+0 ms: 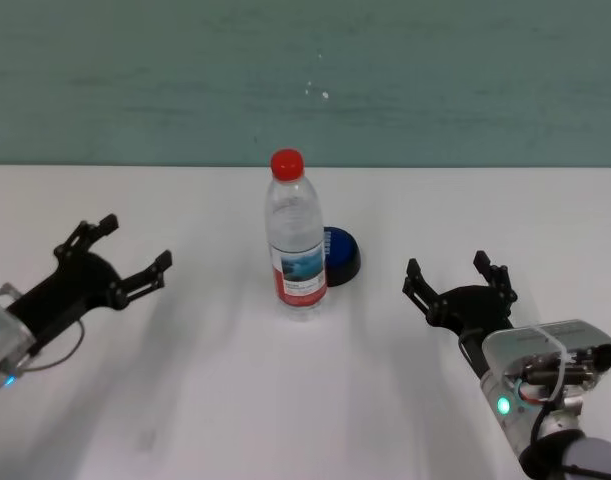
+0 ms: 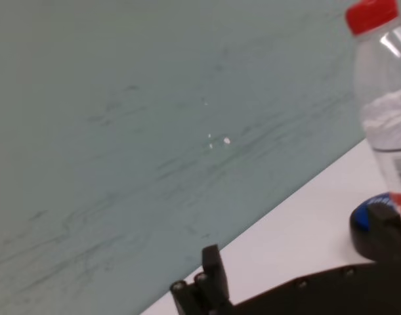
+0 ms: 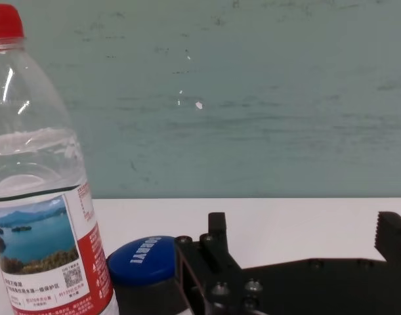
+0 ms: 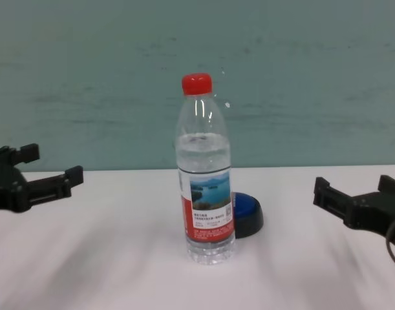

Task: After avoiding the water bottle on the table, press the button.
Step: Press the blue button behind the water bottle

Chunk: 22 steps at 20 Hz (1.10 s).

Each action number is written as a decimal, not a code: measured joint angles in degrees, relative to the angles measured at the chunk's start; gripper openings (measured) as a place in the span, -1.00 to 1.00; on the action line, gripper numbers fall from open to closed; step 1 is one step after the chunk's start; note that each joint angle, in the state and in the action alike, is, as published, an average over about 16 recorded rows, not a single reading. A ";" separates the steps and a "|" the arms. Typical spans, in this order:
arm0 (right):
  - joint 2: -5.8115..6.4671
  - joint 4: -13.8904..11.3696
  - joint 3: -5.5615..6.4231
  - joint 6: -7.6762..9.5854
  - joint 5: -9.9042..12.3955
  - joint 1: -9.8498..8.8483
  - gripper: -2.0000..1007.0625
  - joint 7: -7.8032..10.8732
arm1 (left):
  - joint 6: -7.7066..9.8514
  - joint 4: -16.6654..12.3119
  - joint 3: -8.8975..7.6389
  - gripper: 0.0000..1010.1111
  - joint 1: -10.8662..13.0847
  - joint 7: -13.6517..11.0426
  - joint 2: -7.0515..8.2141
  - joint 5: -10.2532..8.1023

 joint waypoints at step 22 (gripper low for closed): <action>0.00 0.00 0.00 0.00 0.00 0.00 0.99 0.00 | -7.57 25.66 9.36 0.98 -20.95 -4.49 -8.33 1.41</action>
